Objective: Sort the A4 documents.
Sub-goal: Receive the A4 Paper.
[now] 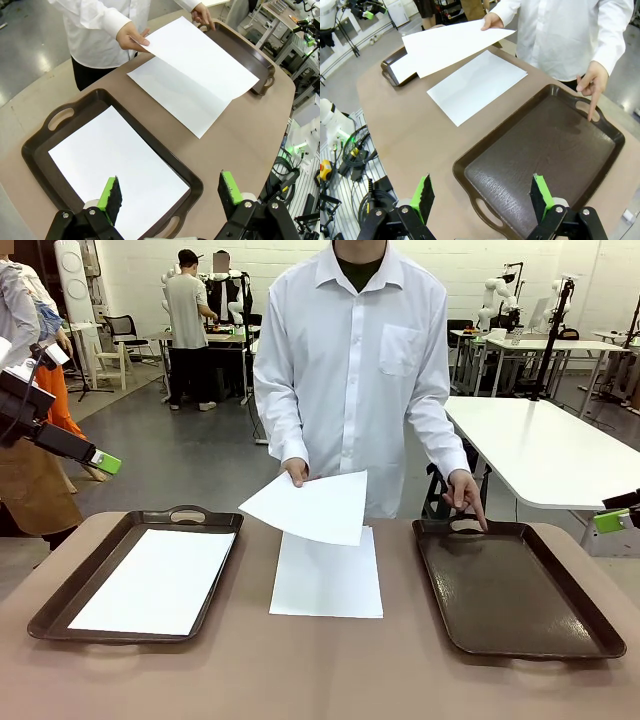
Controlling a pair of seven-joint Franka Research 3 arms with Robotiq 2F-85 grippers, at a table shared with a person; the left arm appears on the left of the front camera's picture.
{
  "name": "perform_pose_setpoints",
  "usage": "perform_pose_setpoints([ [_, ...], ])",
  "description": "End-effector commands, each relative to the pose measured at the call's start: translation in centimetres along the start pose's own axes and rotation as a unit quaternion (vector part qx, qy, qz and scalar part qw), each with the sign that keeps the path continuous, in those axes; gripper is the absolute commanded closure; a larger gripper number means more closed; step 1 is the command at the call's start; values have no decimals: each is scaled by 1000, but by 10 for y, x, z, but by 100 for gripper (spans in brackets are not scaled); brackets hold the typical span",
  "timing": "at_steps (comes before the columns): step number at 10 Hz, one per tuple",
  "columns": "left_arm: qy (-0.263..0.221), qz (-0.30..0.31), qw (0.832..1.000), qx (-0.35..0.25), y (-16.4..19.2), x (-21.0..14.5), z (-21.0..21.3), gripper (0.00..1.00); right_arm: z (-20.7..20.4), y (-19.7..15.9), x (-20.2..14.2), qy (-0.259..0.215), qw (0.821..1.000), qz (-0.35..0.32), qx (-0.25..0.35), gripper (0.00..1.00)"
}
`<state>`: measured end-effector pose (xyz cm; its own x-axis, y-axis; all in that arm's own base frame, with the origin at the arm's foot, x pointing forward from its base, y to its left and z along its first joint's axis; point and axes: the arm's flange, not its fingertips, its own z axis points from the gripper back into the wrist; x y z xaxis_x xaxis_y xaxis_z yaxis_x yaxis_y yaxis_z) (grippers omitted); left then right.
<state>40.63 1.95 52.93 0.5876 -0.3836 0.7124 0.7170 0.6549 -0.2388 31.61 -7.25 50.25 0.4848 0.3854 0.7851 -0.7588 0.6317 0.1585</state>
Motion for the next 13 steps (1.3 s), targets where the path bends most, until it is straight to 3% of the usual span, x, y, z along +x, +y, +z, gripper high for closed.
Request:
perform_pose_setpoints([
  [1,2,-3,1000,1,-1,0,0,0,-1,-3,0,-11,1000,5,8,0],
  [2,2,-3,1000,1,-1,0,0,0,0,0,0,0,1000,0,0,0],
  [6,2,-3,1000,1,-1,0,0,0,-55,-38,28,6,989,-123,86,0],
  [9,2,-3,1000,1,-1,0,0,0,-114,-61,64,48,964,-184,188,0],
  [13,2,-3,1000,1,-1,0,0,0,-196,-67,95,103,928,-257,249,0],
])
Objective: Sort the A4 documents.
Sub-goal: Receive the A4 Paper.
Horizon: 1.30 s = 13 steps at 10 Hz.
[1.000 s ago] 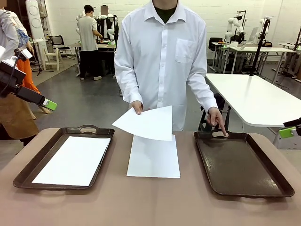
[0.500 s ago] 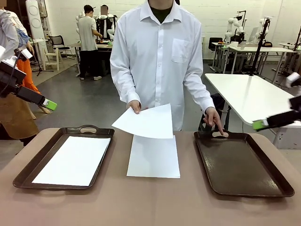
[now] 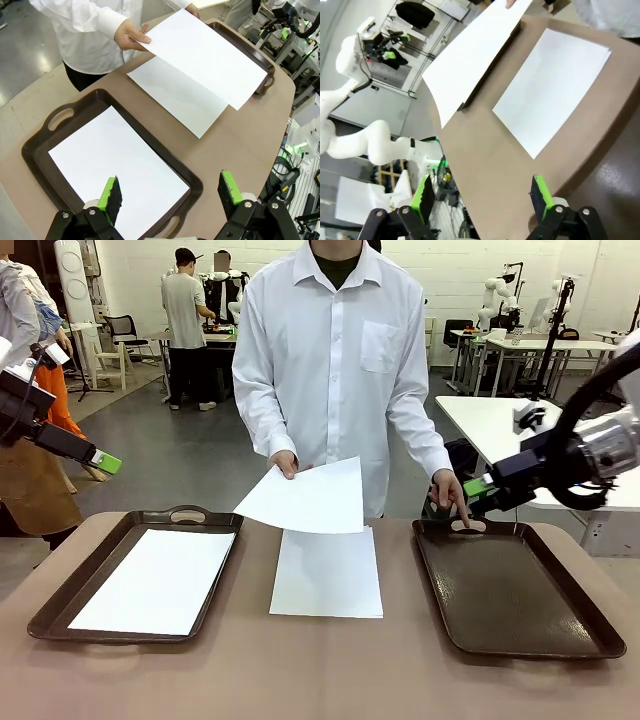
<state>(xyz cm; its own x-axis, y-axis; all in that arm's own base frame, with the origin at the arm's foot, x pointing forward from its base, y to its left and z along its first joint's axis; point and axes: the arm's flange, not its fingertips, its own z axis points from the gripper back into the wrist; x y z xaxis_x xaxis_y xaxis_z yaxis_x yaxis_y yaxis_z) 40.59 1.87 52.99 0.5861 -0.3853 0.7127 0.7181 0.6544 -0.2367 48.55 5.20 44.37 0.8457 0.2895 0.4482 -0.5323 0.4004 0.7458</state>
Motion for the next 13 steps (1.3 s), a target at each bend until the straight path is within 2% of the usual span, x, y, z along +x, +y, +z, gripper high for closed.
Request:
perform_pose_setpoints([
  [1,2,-2,1000,0,0,-1,0,0,-11,-8,23,8,999,-43,26,0],
  [6,2,-2,1000,0,0,-1,0,0,-61,-22,59,14,986,-128,105,0],
  [9,2,-2,1000,0,0,-1,0,0,-95,-32,78,7,980,-162,115,0],
  [13,2,-2,1000,0,0,-1,0,0,-132,-39,95,-6,978,-170,120,0],
])
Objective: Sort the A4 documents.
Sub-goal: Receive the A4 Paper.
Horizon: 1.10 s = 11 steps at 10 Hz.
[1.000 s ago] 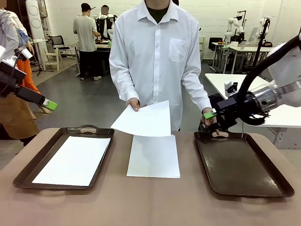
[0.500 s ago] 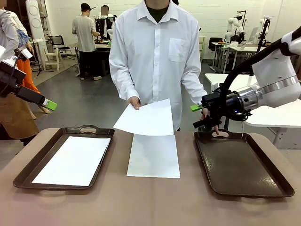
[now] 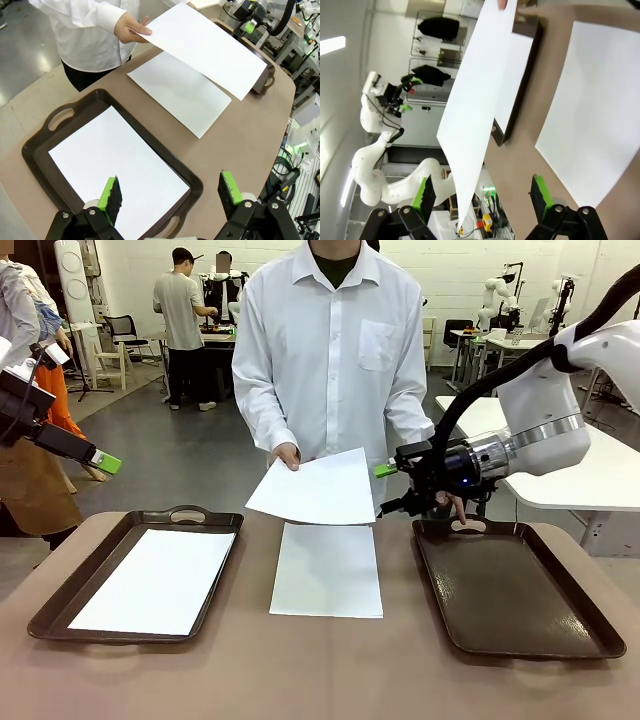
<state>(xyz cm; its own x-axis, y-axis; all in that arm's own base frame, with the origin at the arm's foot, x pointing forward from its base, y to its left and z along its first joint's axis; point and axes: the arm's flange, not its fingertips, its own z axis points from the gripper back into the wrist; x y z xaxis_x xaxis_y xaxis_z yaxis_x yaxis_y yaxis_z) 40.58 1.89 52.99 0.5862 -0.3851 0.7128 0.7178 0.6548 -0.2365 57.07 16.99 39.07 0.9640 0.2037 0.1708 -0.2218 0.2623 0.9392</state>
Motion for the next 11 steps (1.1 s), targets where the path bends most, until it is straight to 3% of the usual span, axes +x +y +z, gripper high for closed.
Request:
perform_pose_setpoints([
  [1,2,-2,1000,0,0,-1,0,0,-8,1,17,-37,999,-9,1,0],
  [3,2,-2,1000,0,0,-1,0,0,-12,0,26,-67,998,-19,5,0],
  [11,2,-2,1000,0,0,-1,0,0,-48,-4,27,-66,996,-52,28,0],
])
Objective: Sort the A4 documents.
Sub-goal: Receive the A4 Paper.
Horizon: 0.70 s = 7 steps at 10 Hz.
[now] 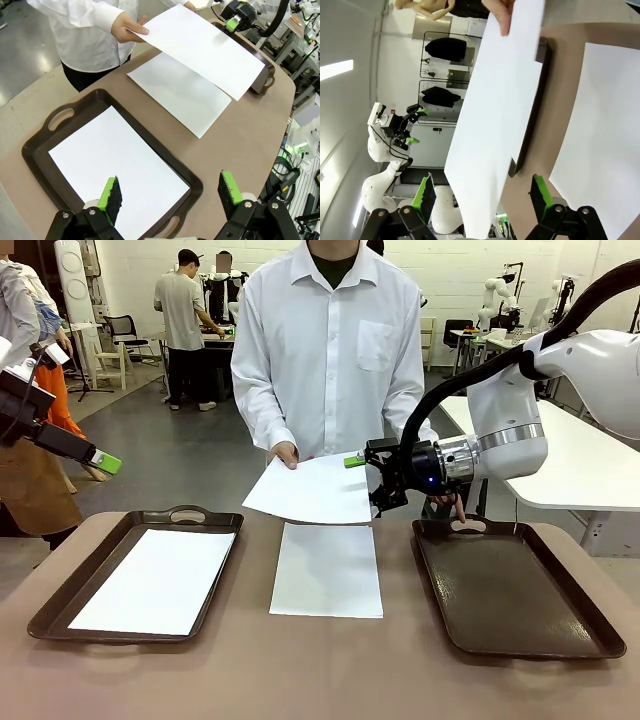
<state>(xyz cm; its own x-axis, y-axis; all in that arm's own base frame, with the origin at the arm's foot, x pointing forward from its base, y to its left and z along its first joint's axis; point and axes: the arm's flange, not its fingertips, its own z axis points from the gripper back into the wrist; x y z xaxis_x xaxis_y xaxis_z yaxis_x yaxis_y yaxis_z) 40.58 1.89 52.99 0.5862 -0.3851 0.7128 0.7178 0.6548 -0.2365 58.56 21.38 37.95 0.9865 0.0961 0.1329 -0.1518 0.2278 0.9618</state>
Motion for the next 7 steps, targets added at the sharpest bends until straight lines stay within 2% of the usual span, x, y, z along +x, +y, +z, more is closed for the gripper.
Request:
perform_pose_setpoints([
  [1,2,-2,1000,0,0,-1,0,0,-7,-5,4,-24,999,-29,6,0],
  [2,2,-2,1000,0,0,-1,0,0,-8,-9,4,-24,999,-39,4,13],
  [3,2,-2,1000,0,0,-1,0,0,-8,-11,4,-23,998,-54,10,18],
  [4,2,-2,1000,0,0,-1,0,0,-9,-13,4,-22,998,-61,11,31],
  [5,2,-2,1000,0,0,-1,0,0,-11,-14,4,-21,997,-67,18,35],
  [6,2,-2,1000,0,0,-1,0,0,-11,-12,4,-19,997,-67,23,48],
  [7,2,-2,1000,0,0,-1,0,0,-12,-11,4,-20,997,-70,29,53],
])
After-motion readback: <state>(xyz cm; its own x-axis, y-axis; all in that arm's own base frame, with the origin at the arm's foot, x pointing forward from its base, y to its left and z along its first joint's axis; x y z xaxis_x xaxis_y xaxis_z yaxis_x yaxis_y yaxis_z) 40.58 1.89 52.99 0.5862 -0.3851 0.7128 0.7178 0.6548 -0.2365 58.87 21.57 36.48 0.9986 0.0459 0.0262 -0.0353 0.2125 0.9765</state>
